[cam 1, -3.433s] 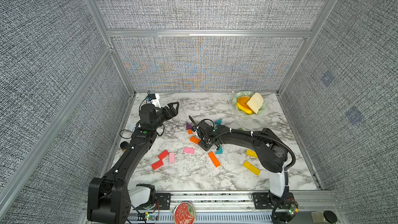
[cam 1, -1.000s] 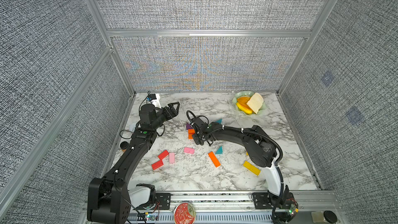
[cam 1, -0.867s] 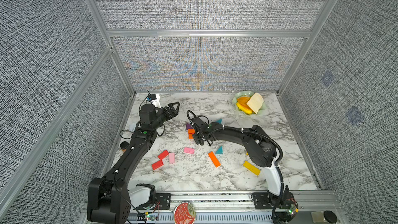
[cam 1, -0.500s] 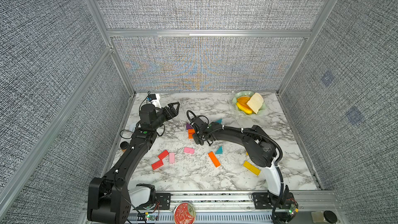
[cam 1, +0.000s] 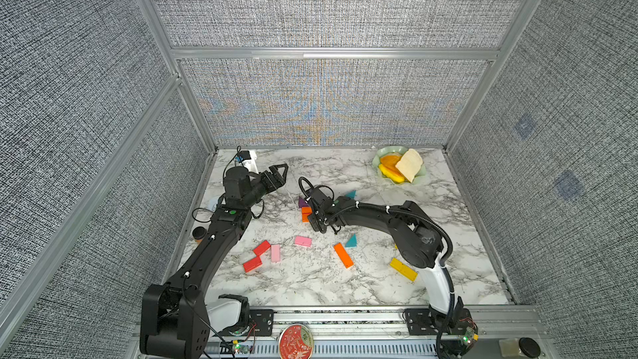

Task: Assemble a carrot with building blocks
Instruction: Assemble the building block at the center of the board.

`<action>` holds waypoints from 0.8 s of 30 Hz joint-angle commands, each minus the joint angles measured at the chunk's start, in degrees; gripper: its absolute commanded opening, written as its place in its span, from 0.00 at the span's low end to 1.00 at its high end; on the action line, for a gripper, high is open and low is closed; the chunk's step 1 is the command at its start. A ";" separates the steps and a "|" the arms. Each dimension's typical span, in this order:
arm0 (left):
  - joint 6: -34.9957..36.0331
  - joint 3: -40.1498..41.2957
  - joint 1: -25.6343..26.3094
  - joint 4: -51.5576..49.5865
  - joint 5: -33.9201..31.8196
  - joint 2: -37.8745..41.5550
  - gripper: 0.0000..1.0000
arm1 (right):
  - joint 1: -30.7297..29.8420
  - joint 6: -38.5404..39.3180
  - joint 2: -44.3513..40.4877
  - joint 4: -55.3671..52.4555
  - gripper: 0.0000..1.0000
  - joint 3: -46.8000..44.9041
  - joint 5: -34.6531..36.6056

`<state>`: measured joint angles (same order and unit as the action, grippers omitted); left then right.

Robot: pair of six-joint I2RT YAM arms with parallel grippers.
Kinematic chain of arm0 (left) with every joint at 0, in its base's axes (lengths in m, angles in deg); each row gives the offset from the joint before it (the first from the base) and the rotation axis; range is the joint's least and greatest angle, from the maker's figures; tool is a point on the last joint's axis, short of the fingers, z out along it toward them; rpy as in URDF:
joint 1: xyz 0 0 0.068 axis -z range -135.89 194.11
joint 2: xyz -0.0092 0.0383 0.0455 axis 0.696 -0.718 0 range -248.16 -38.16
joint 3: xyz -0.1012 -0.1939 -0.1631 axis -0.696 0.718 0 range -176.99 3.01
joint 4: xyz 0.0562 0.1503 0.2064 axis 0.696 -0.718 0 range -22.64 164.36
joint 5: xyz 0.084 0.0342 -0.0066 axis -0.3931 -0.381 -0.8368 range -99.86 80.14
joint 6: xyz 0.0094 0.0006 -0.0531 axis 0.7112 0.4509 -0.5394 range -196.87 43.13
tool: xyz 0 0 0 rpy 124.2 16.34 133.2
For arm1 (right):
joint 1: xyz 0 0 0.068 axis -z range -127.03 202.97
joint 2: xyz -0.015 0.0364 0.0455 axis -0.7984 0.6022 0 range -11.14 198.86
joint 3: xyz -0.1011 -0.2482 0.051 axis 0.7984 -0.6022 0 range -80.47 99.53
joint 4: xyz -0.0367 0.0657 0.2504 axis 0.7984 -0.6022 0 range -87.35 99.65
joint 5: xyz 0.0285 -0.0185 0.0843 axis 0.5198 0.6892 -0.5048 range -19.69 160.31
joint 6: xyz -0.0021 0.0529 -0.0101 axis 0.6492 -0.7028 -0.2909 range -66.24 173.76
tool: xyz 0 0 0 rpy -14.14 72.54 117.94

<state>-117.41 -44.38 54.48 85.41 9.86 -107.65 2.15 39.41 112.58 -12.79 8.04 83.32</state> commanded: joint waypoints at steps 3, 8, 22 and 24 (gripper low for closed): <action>0.19 0.17 -0.04 1.83 0.49 -0.10 0.87 | -0.06 -0.33 0.55 -1.30 0.64 0.26 0.47; 0.15 0.20 -0.04 1.79 0.52 -0.19 0.87 | -0.06 -0.15 0.91 -1.54 0.64 0.83 0.34; 0.11 0.12 -0.01 1.87 0.84 -0.47 0.87 | -0.05 0.46 -0.32 -2.27 0.64 0.47 1.23; 0.04 0.19 -0.08 1.98 0.91 -0.31 0.87 | -0.27 0.23 -1.50 -2.10 0.65 0.07 0.68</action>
<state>-117.41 -44.38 54.48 85.41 10.10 -107.98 2.12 39.83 112.38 -13.25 8.41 83.83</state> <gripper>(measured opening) 0.869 0.647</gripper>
